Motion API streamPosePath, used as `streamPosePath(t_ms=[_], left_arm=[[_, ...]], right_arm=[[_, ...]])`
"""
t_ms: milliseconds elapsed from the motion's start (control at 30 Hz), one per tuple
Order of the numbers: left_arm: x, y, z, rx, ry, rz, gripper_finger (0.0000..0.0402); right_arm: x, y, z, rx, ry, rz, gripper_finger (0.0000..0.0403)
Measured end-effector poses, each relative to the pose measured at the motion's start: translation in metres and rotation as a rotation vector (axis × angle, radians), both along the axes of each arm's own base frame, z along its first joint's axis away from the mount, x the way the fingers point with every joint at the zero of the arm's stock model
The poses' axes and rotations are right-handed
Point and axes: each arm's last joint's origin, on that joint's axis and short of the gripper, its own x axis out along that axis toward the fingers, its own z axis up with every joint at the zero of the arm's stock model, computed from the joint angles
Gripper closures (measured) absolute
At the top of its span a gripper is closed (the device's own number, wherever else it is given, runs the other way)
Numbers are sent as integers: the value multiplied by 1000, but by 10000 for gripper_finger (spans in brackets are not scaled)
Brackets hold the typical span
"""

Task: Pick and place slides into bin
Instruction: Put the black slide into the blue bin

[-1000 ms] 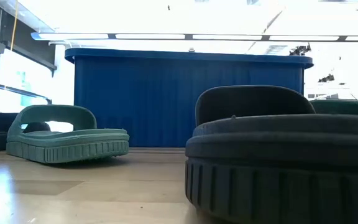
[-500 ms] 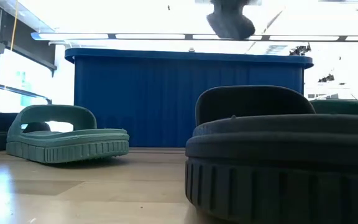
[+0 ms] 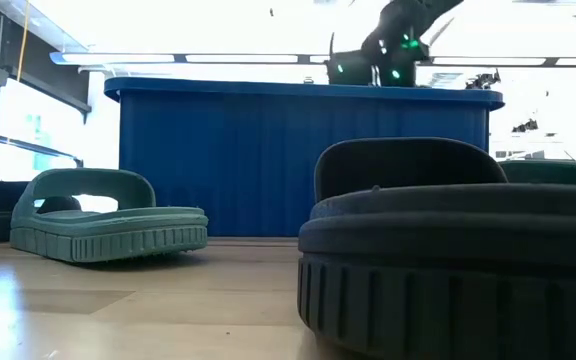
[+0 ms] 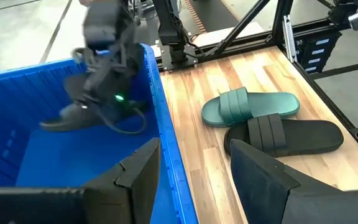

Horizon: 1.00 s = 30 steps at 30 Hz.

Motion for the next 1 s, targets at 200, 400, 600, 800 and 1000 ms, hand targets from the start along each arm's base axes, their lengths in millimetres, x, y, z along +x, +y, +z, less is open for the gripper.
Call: streamPosePath(t_ms=[200,400,600,800,1000], left_arm=[[0,0,0,0,0,0,222],[0,0,0,1,0,-1,222],[0,0,0,3,1,-2,222],[0,0,0,1,1,0,222],[0,0,0,3,1,-1,222]], right_arm=[[-8,29,-22,19,17,-1,403],[-3,46,-22,21,-22,19,403],[-2,40,-20,23,14,48,403],[-6,24,-23,202,11,33,371],[-8,19,-24,210,10,16,318]])
